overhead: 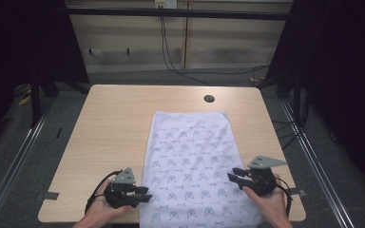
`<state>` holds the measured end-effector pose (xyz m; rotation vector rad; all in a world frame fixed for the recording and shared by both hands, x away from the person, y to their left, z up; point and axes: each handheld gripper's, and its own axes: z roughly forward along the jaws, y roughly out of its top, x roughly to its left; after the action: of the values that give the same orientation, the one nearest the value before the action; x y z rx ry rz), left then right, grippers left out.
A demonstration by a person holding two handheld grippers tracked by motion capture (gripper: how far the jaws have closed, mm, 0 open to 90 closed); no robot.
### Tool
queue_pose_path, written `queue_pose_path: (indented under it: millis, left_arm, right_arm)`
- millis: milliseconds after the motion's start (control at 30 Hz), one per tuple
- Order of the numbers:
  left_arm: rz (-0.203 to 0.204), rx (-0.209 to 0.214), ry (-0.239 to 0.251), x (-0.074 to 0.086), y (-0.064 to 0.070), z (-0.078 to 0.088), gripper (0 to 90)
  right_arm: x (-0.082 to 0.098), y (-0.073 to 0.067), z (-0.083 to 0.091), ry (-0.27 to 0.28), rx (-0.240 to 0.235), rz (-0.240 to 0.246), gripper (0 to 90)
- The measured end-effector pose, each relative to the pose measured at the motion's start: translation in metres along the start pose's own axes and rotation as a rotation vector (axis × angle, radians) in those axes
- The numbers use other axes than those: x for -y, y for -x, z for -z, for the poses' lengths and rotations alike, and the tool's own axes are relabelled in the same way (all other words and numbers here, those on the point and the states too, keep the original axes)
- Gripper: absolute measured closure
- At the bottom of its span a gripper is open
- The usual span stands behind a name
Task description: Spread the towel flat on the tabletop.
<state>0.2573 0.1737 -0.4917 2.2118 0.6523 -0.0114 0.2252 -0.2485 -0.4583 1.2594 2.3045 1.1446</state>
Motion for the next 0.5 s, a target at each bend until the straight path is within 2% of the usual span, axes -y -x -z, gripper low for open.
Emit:
queue_pose_path:
  millis: [100, 167, 233, 300, 367, 500]
  left_arm:
    - [0.035, -0.057, 0.051, -0.018, -0.022, -0.006, 66.1]
    - [0.052, -0.118, 0.069, -0.029, -0.039, -0.012, 66.5]
    - [0.098, -0.147, 0.082, -0.035, -0.054, -0.019, 66.7]
    - [0.119, -0.165, 0.081, -0.037, -0.064, -0.024, 66.7]
    - [0.119, -0.159, 0.078, -0.036, -0.067, -0.029, 66.4]
    - [0.063, -0.139, 0.061, -0.036, -0.057, -0.034, 63.4]
  right_arm:
    - [-0.017, 0.007, -0.031, -0.032, -0.015, 0.031, 60.5]
    - [-0.026, 0.016, -0.05, -0.062, 0.0, 0.048, 60.2]
    - [-0.031, 0.024, -0.062, -0.081, 0.01, 0.042, 60.6]
    - [-0.032, 0.034, -0.074, -0.091, 0.026, 0.043, 64.0]
    - [-0.027, 0.039, -0.081, -0.129, 0.05, 0.031, 63.9]
    - [-0.018, 0.035, -0.071, -0.15, 0.077, 0.056, 63.6]
